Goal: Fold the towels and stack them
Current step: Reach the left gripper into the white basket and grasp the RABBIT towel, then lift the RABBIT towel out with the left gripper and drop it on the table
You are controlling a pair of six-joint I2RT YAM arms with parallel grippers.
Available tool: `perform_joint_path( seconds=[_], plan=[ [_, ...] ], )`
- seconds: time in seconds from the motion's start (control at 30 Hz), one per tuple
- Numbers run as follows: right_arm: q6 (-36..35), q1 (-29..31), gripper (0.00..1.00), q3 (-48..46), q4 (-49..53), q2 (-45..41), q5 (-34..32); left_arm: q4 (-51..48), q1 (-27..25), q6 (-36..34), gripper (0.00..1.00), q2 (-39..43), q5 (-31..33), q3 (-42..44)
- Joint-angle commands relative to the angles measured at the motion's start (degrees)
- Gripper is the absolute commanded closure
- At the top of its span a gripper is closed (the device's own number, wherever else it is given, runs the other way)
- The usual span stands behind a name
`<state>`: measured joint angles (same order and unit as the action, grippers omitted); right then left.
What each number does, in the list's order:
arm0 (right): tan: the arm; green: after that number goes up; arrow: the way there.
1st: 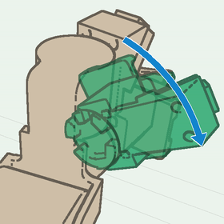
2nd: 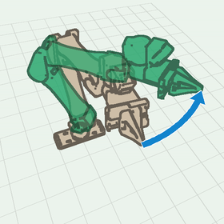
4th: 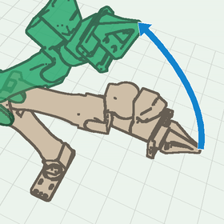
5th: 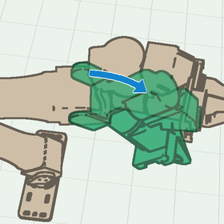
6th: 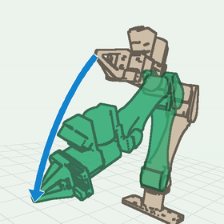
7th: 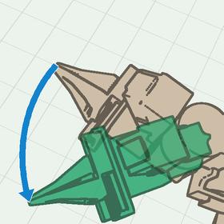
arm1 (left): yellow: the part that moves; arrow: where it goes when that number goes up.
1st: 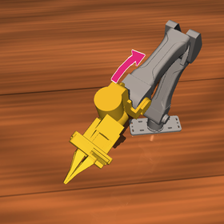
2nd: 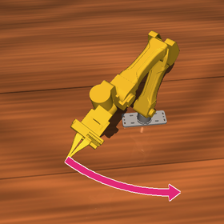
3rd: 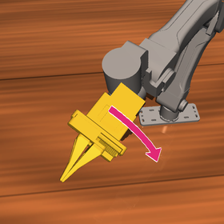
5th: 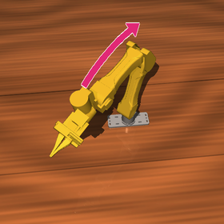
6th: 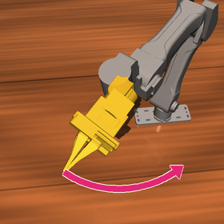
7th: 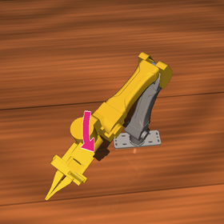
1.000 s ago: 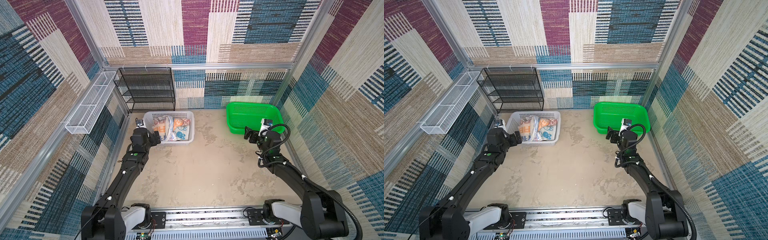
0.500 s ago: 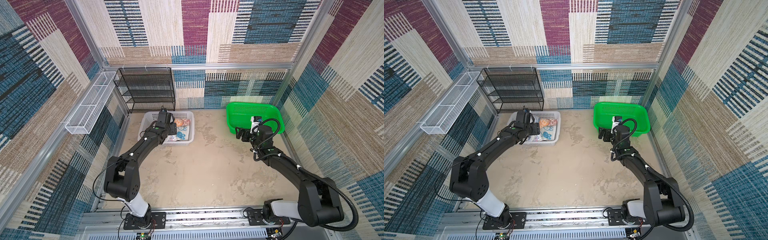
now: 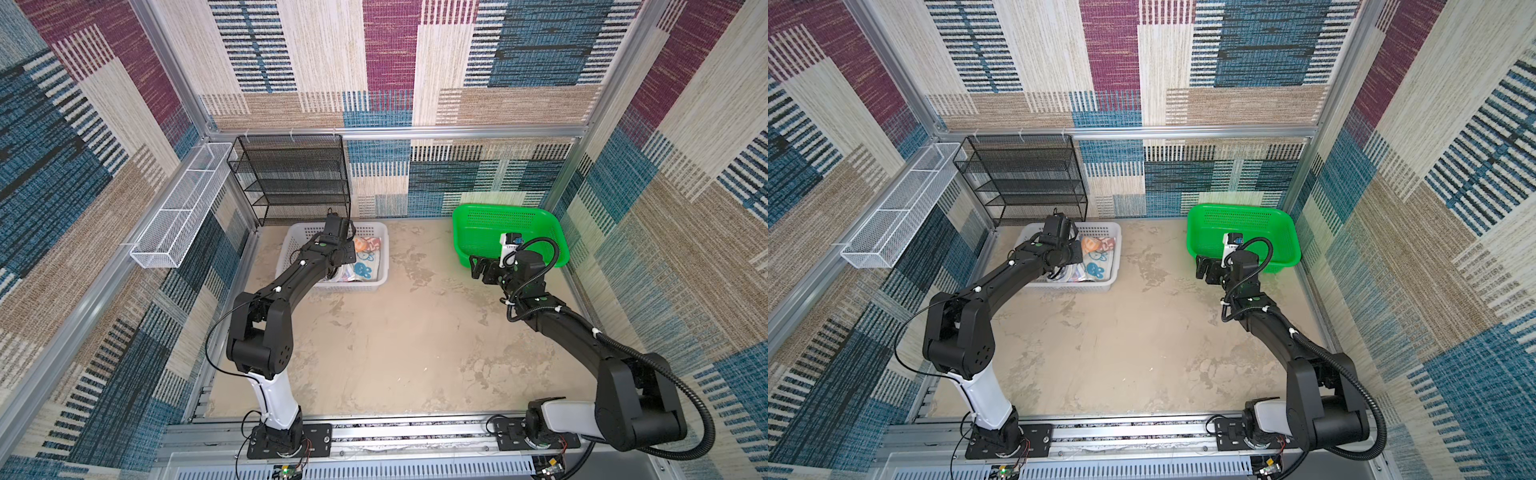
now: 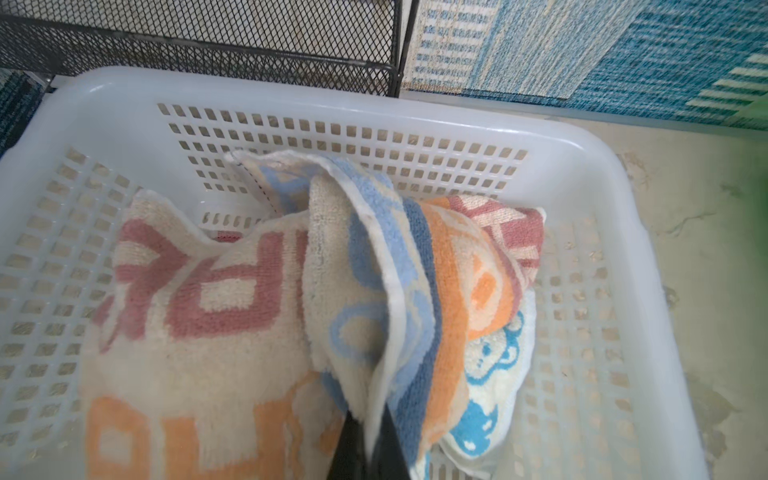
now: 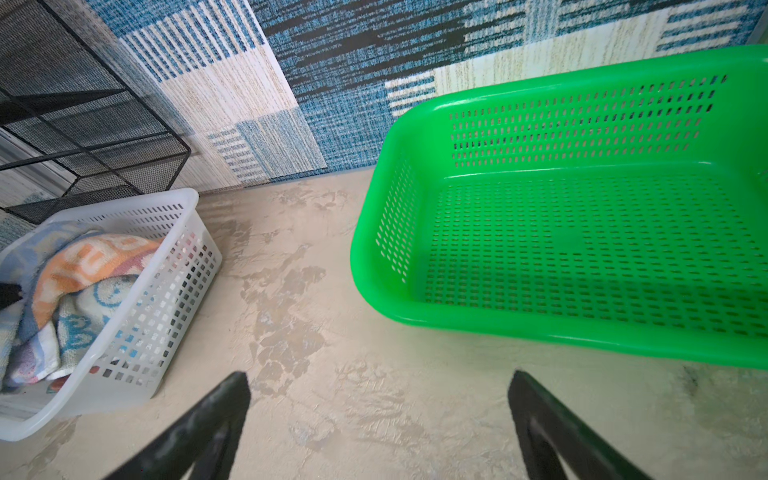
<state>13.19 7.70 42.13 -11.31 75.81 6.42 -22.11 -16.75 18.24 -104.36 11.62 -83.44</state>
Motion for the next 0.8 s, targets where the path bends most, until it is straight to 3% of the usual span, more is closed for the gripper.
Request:
perform_joint_path(
  seconds=[0.0, 0.43, 0.77],
  plan=[
    [0.7, 0.1, 0.01, -0.3, -2.2, 0.2, 1.2, -0.7, -0.6, 0.2, 1.0, 2.6, -2.5, -0.9],
    [1.1, 0.2, 0.01, -0.2, -3.7, 1.1, 2.3, -1.0, -6.4, -4.5, 1.0, 14.4, -13.3, -6.4],
    [3.0, 0.2, 0.01, 3.3, -1.4, 2.5, -0.2, -1.0, -16.6, -6.0, 1.0, 17.3, -20.6, -13.2]
  ],
)
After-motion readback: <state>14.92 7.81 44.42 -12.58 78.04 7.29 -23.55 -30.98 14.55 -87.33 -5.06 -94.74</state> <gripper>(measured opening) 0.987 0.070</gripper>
